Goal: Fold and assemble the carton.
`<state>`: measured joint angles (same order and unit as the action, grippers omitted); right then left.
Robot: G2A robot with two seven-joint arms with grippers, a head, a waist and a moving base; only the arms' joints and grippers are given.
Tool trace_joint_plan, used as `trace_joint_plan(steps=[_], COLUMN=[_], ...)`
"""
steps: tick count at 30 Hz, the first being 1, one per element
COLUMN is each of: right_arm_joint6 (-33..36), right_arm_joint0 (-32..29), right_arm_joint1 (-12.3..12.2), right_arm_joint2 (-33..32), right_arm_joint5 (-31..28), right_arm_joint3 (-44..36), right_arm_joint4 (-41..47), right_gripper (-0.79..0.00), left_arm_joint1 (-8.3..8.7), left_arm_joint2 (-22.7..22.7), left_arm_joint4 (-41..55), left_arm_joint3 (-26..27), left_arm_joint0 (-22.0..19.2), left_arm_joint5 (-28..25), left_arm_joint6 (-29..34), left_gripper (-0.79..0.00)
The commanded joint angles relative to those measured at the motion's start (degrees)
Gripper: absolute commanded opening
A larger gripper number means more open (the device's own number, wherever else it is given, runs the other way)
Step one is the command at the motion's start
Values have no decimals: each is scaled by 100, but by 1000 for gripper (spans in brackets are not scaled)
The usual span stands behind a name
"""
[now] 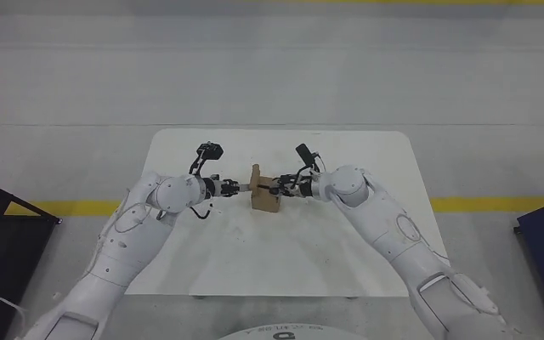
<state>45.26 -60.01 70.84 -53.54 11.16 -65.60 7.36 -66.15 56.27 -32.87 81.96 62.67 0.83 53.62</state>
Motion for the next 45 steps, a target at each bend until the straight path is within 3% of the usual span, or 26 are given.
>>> trace_joint_plan(steps=[1, 8, 17, 23, 28, 32, 37, 45], right_arm_joint6=[-1, -5, 21, 157, 281, -86, -300, -415], right_arm_joint0=[25, 66, -139, -605, -1057, -907, -338, 77], right_arm_joint1=[11, 28, -33, -195, -362, -383, -249, -26], right_arm_joint2=[18, 23, -134, -647, -1330, -1561, -891, -182], right_arm_joint5=[6, 10, -196, -693, -985, -154, 1016, 1086], right_arm_joint3=[34, 118, -96, -514, -801, -559, -43, 312], right_arm_joint4=[6, 16, -10, 165, 526, 706, 228, 65], right_gripper=[-785, -785, -785, -785, -785, -785, -785, -785], left_arm_joint1=[-42, -212, -382, -433, -373, -310, -307, -371], left_arm_joint2=[-185, -716, -1065, -1112, -871, -711, -710, -829], left_arm_joint4=[-113, -299, -337, -390, -384, -461, -503, -524], left_arm_joint3=[-61, -438, -852, -945, -731, -528, -407, -491], left_arm_joint0=[-135, -556, -908, -1030, -920, -781, -724, -824], left_arm_joint5=[79, 302, 366, 397, 382, 361, 365, 375], left_arm_joint6=[61, 303, 319, 298, 196, 250, 314, 339], left_gripper=[0, 0, 0, 0, 0, 0, 0, 0])
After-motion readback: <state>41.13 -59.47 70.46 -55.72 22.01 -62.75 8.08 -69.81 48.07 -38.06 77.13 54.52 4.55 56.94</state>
